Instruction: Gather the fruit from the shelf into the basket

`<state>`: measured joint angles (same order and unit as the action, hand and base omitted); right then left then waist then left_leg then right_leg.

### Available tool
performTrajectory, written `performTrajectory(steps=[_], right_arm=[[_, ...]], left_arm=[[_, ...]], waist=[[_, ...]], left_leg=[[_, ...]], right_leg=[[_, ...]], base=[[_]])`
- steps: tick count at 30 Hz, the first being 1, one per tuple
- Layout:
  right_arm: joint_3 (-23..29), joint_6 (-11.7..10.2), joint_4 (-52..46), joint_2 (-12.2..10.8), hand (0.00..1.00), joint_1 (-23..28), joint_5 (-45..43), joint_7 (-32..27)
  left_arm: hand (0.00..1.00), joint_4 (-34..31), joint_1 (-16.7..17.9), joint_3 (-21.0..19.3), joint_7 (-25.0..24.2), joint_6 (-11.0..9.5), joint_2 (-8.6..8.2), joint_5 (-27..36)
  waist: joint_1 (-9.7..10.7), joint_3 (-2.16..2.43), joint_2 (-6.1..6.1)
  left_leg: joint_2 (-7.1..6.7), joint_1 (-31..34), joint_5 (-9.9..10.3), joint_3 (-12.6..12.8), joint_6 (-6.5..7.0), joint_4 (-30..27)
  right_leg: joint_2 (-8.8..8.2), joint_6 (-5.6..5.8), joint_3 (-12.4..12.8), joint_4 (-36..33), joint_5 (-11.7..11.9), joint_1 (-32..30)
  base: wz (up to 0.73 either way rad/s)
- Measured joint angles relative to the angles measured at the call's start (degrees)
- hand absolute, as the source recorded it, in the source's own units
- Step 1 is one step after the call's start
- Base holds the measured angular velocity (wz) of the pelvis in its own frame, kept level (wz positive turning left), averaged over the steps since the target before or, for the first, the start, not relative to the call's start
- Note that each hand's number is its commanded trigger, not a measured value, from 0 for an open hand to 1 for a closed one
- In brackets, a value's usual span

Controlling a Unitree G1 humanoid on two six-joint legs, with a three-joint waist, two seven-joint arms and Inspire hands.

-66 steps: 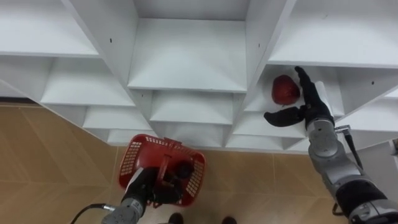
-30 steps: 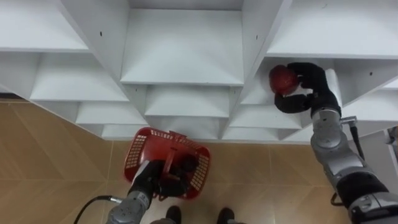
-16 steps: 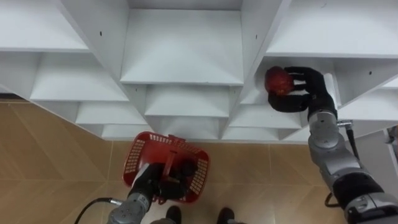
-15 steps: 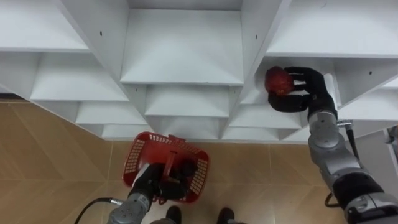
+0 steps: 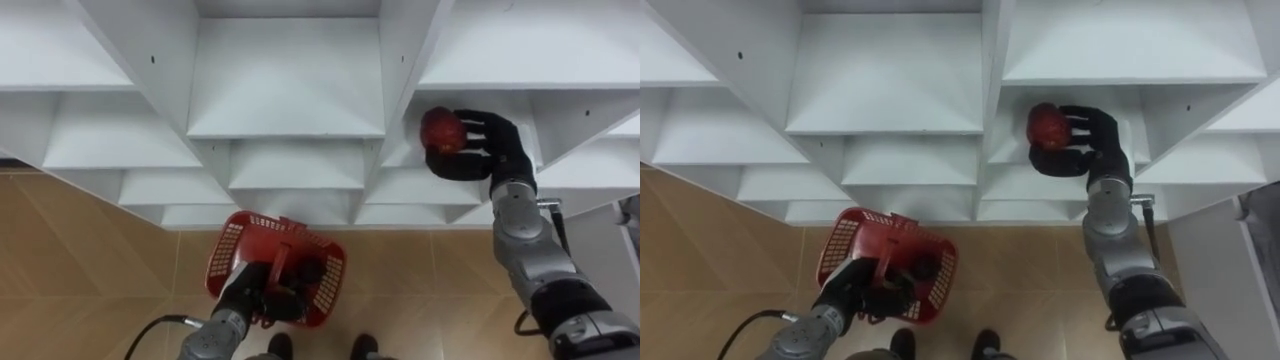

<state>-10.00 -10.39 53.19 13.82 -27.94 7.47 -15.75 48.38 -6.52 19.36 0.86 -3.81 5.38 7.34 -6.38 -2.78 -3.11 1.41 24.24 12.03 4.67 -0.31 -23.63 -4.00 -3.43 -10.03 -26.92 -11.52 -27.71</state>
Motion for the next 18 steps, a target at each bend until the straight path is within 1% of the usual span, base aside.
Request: performTrajectory(steps=[2, 6, 9, 13, 15, 17, 18], right_arm=[[-0.02, 0.00, 0.01, 0.00, 1.00, 0.01, 0.02, 0.33], [-0.04, 0.00, -0.01, -0.01, 1.00, 0.12, 0.49, 0.89], [-0.04, 0.12, -0.57, -0.03, 1.00, 0.49, 1.27, 1.02], [-0.12, 0.08, -4.36, -0.36, 1.00, 3.58, 1.31, 2.18], [-0.30, -0.10, -5.06, -0.42, 1.00, 4.28, 1.74, 2.20], [-1.65, -0.13, -6.74, -0.32, 1.00, 5.54, 2.48, 2.13], [-2.90, -0.78, -7.46, -0.20, 1.00, 6.72, 3.20, 2.16]], left_arm=[[1.00, 0.00, -0.09, -0.01, 0.01, 0.00, -0.21, 0.00], [1.00, 0.02, -0.18, -0.02, 0.01, -0.04, -0.22, 0.00], [1.00, 0.09, -0.12, -0.09, -0.01, -0.04, -0.13, -0.07], [1.00, 0.17, -0.07, -0.21, 0.20, -0.10, 0.50, -0.06], [1.00, 0.16, -0.06, -0.22, 0.25, -0.37, 0.70, -0.05], [1.00, 0.06, -0.07, -0.14, 0.79, -0.43, 0.69, 0.67], [1.00, 0.05, -0.01, -0.03, 1.29, -0.46, 0.55, 1.33]], waist=[[-0.01, 0.10, 0.29], [-0.01, 0.09, 0.80], [-0.15, 0.08, 0.85], [-0.12, 0.09, 0.86], [-0.09, 0.12, 0.91], [0.05, 0.18, 0.89], [0.26, 0.27, 0.86]], left_leg=[[0.01, -0.17, 0.00, 0.09, 0.01, 0.02], [0.02, -0.65, -0.03, 0.45, 0.04, 0.21], [0.03, -0.78, -0.18, 0.97, 0.10, 0.34], [0.08, -0.96, -0.28, 1.72, 0.24, 0.54], [0.05, -1.07, -0.29, 2.02, 0.27, 0.64], [-0.03, -1.23, -0.32, 2.29, 0.30, 0.88], [-0.08, -1.36, -0.32, 2.35, 0.31, 0.91]], right_leg=[[0.00, 0.02, 0.24, -0.14, 0.01, 0.00], [-0.09, 0.02, 0.64, -0.80, 0.01, 0.00], [-0.10, 0.03, 1.07, -0.68, 0.00, -0.14], [-0.07, 0.15, 1.81, -0.75, 0.09, -0.45], [-0.03, 0.20, 2.03, -0.70, 0.14, -0.49], [-0.01, 0.22, 2.11, -0.63, 0.17, -0.49], [0.01, 0.21, 2.19, -0.60, 0.17, -0.38]], base=[[-0.05], [-0.04], [-0.04], [-0.08], [-0.07], [-0.04], [0.00]])
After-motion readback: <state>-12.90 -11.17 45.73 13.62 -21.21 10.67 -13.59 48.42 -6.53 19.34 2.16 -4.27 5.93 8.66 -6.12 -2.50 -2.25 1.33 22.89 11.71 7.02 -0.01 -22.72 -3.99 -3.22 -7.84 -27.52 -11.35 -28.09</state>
